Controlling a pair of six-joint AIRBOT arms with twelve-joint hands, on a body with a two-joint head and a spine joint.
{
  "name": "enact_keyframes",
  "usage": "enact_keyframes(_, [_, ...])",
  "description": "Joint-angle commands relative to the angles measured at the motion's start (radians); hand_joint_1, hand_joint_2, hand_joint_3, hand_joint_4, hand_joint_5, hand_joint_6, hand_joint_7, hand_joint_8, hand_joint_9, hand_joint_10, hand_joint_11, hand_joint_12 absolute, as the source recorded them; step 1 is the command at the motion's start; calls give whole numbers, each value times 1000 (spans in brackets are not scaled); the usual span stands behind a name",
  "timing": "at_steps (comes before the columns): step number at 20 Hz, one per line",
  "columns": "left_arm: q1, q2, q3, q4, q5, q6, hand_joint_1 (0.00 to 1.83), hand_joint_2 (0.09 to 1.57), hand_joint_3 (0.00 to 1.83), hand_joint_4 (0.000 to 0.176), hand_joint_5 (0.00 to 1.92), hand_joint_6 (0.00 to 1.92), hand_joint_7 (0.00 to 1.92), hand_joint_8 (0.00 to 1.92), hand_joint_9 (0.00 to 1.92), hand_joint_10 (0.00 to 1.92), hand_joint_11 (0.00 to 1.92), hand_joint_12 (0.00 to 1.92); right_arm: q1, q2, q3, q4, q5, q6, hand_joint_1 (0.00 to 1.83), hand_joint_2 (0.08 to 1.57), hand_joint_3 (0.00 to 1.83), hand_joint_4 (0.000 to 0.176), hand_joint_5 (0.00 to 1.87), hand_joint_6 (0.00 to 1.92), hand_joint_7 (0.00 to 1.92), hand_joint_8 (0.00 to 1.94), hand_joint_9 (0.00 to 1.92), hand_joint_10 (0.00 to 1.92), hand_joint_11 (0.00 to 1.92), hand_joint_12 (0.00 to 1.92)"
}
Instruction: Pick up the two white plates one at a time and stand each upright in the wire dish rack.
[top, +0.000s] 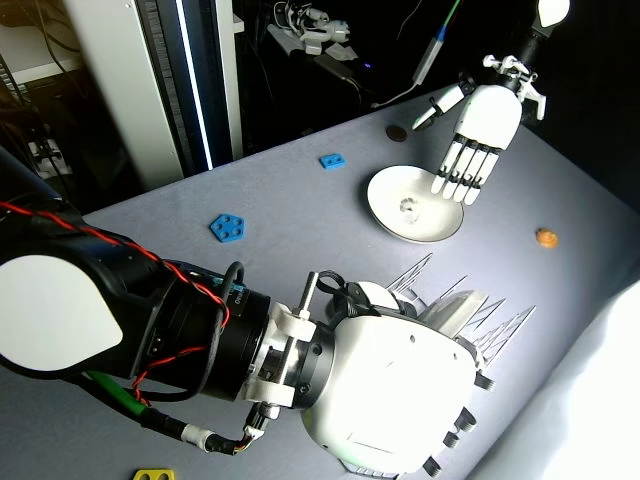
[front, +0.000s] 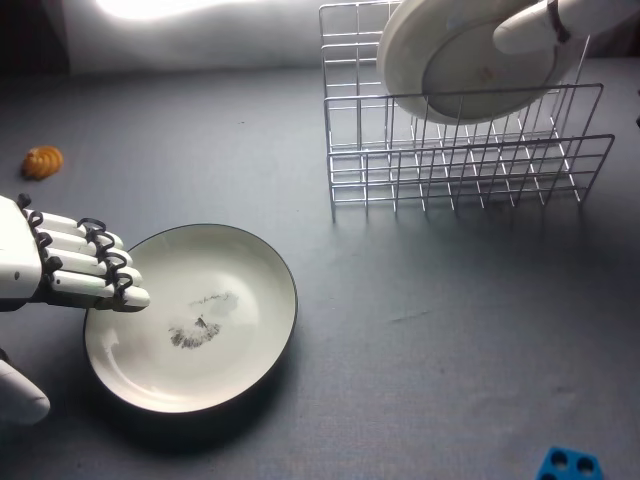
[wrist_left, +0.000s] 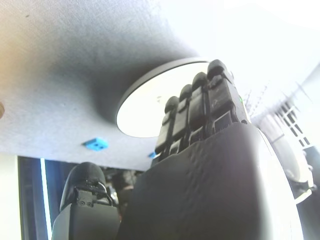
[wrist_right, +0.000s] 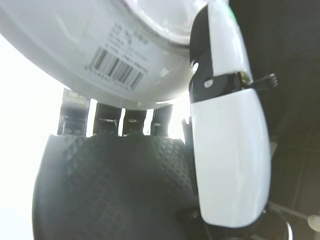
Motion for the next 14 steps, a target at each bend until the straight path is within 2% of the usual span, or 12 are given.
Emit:
enact_keyframes(1, [-6, 0, 1, -42, -19, -2, 0, 1088, 0, 0, 46, 11, 39, 9, 22, 7, 0, 0, 1, 5, 8, 49, 82, 16, 1207, 1134, 0, 18, 951, 1097, 955, 967, 1139, 2, 660, 970])
enact_keyframes(2, [-6, 0, 2, -42, -19, -2, 0, 1091, 1, 0, 63, 14, 57, 14, 35, 10, 0, 0, -4, 5, 8, 49, 82, 16, 1203, 1138, 0, 26, 923, 1120, 970, 965, 1122, 0, 629, 995])
enact_keyframes(4, [-5, 0, 2, -42, -19, -2, 0, 1090, 0, 0, 18, 2, 16, 2, 6, 1, 0, 0, -14, 5, 8, 50, 82, 20, 1190, 1161, 2, 19, 839, 1223, 952, 1015, 1040, 1, 563, 1019])
enact_keyframes(6, [-1, -1, 1, -34, -19, -5, 0, 1092, 1, 0, 35, 11, 29, 9, 8, 3, 0, 0, -22, 5, 8, 53, 82, 21, 1202, 1137, 1, 20, 885, 1153, 1006, 926, 1090, 14, 645, 942])
enact_keyframes(7, [0, -1, 1, -32, -19, -6, 0, 1092, 1, 0, 21, 4, 18, 4, 1, 0, 0, 0, -24, 5, 8, 53, 82, 21, 1139, 1167, 0, 0, 873, 1140, 1012, 427, 1093, 9, 654, 910])
enact_keyframes(8, [1, -1, -1, -31, -19, -7, 0, 1097, 3, 0, 15, 1, 7, 0, 0, 0, 0, 0, -29, 5, 8, 53, 82, 21, 1131, 1169, 0, 0, 881, 1121, 1068, 182, 1092, 5, 661, 892])
enact_keyframes(9, [1, -1, -3, -31, -19, -7, 0, 1093, 1, 0, 35, 9, 16, 5, 3, 1, 0, 0, -33, 5, 8, 53, 82, 21, 1204, 1119, 0, 0, 973, 1038, 1040, 706, 1131, 11, 724, 848])
enact_keyframes(10, [1, 0, -4, -31, -19, -7, 0, 1087, 0, 0, 52, 14, 35, 12, 17, 7, 0, 0, -36, 5, 8, 53, 82, 21, 1216, 1112, 2, 13, 985, 1032, 1021, 845, 1142, 10, 745, 833])
enact_keyframes(11, [0, 0, -4, -31, -18, -7, 0, 1089, 0, 0, 34, 5, 21, 5, 4, 1, 0, 0, -38, 5, 8, 53, 82, 21, 1218, 1111, 2, 22, 978, 1036, 1026, 869, 1152, 13, 754, 830])
enact_keyframes(12, [-2, 0, -4, -31, -18, -7, 0, 1090, 0, 0, 26, 1, 20, 4, 1, 0, 0, 0, -40, 6, 8, 53, 82, 21, 1213, 1120, 2, 24, 958, 1066, 1004, 911, 1139, 6, 737, 842])
enact_keyframes(14, [-10, 2, -5, -31, -19, -7, 0, 1091, 0, 0, 25, 1, 23, 4, 3, 1, 0, 0, -44, 7, 8, 53, 82, 22, 1222, 1108, 0, 20, 993, 1019, 1027, 870, 1154, 8, 748, 840])
